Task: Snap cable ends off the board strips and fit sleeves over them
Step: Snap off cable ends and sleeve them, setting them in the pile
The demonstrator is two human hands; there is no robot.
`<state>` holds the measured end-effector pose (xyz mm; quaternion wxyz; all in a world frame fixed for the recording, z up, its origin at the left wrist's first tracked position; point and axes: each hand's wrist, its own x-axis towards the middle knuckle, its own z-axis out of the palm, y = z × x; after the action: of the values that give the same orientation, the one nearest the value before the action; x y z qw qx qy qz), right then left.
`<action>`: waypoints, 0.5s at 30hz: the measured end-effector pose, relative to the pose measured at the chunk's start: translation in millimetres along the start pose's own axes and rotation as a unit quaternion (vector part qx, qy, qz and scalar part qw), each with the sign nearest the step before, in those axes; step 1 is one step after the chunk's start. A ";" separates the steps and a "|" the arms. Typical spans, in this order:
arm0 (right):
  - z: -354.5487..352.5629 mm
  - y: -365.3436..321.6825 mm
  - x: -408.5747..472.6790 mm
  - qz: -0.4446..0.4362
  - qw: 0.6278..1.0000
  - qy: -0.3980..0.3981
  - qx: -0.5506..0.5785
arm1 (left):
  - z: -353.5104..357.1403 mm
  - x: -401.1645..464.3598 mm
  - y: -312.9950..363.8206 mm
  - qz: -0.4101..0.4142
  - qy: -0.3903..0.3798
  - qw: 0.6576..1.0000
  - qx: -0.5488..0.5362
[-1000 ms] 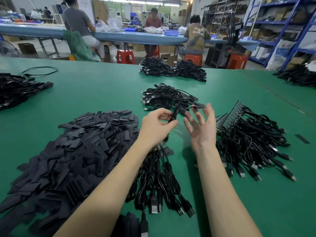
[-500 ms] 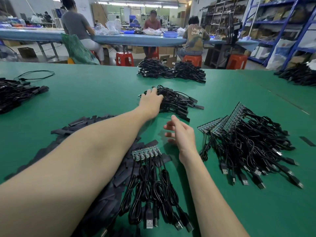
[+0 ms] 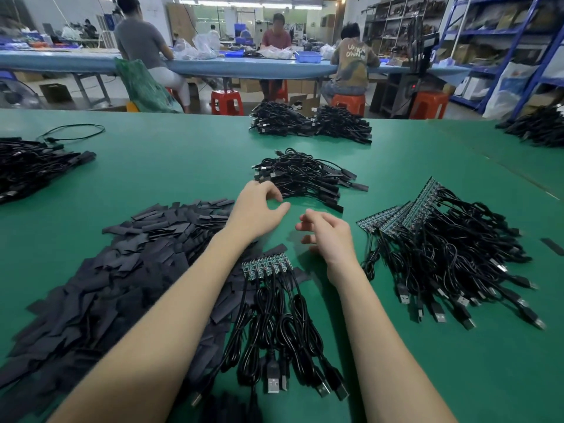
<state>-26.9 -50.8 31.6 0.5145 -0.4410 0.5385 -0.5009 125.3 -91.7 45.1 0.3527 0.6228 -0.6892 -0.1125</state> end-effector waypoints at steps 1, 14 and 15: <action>-0.4 0.3 -0.6 -0.010 0.999 -0.012 -0.047 | -3.8 -11.4 0.4 -0.006 0.013 1.000 -0.018; -4.0 -18.8 -12.8 -0.029 0.885 -0.202 -0.419 | -11.1 -56.4 0.3 -0.021 0.034 0.996 -0.082; -6.0 -19.3 -13.4 -0.021 0.907 -0.210 -0.364 | -11.3 -57.0 1.0 -0.018 0.038 0.995 -0.092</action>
<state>-32.6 -39.2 52.1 0.4082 -0.7039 0.5538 -0.1767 130.2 -34.8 34.1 0.4319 0.6043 -0.6507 -0.1580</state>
